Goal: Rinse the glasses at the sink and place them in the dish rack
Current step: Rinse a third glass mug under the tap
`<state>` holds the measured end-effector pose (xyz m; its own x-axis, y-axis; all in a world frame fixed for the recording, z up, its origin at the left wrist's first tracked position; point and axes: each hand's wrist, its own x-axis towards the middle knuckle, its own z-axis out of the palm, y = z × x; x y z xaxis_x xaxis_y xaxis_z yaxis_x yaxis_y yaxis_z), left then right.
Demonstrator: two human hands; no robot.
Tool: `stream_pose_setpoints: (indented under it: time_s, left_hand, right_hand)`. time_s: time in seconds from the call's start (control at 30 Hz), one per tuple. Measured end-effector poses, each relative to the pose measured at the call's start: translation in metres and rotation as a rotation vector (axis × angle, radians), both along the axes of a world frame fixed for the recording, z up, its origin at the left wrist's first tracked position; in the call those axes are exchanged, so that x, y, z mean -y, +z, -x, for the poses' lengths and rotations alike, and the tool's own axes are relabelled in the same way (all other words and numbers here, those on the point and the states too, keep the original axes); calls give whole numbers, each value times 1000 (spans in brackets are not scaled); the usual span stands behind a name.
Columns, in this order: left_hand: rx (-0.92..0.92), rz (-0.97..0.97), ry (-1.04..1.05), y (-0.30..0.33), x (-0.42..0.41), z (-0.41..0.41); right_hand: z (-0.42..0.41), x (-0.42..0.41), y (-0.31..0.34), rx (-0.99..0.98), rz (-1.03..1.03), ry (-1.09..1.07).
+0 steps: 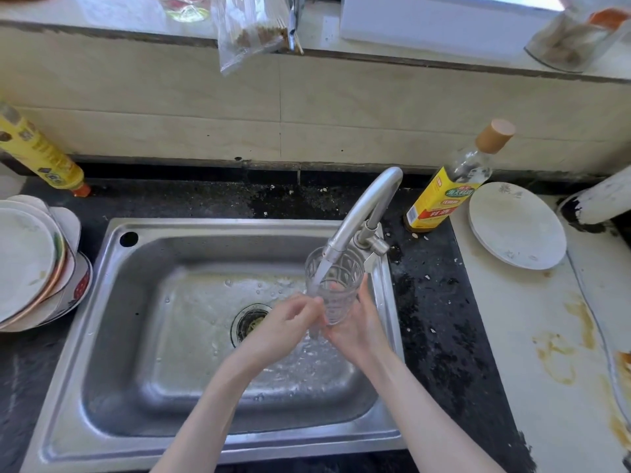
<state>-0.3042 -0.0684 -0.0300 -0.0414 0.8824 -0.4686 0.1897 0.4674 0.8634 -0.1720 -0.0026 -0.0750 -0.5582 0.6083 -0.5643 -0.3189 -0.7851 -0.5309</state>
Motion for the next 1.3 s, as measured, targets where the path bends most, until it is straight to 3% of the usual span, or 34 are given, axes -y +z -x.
stream_pose_setpoints:
  time_s: [0.07, 0.2, 0.3, 0.37, 0.57, 0.7, 0.8, 1.0, 1.17, 1.3]
  left_hand:
    - [-199, -49, -91, 3, -1, 4]
    - [-492, -281, 75, 0, 8, 12]
    - [-772, -656, -131, -10, 8, 14]
    - [-814, -742, -186, -15, 8, 15]
    - [-748, -679, -61, -14, 5, 16]
    - [-753, -613, 32, -17, 8, 13]
    - [-791, -578, 80, -19, 9, 10]
    - [-798, -471, 98, -15, 6, 5]
    - [-586, -301, -11, -10, -2, 9]
    - [-411, -304, -77, 0, -10, 12]
  right_hand:
    - [-2, -4, 2, 24, -33, 29]
    - [-3, -10, 0, 85, -66, 75]
    - [-4, -12, -1, 140, -87, 121]
    - [-2, -13, 0, 201, -115, 148]
    - [-5, -5, 6, 282, -190, 191]
    - [-11, 7, 17, 637, -465, 195]
    - [-10, 17, 30, 700, -632, 358]
    - [4, 14, 39, 546, -513, 430]
    - [6, 7, 33, 659, -593, 319]
    - [-4, -4, 29, 694, -551, 157]
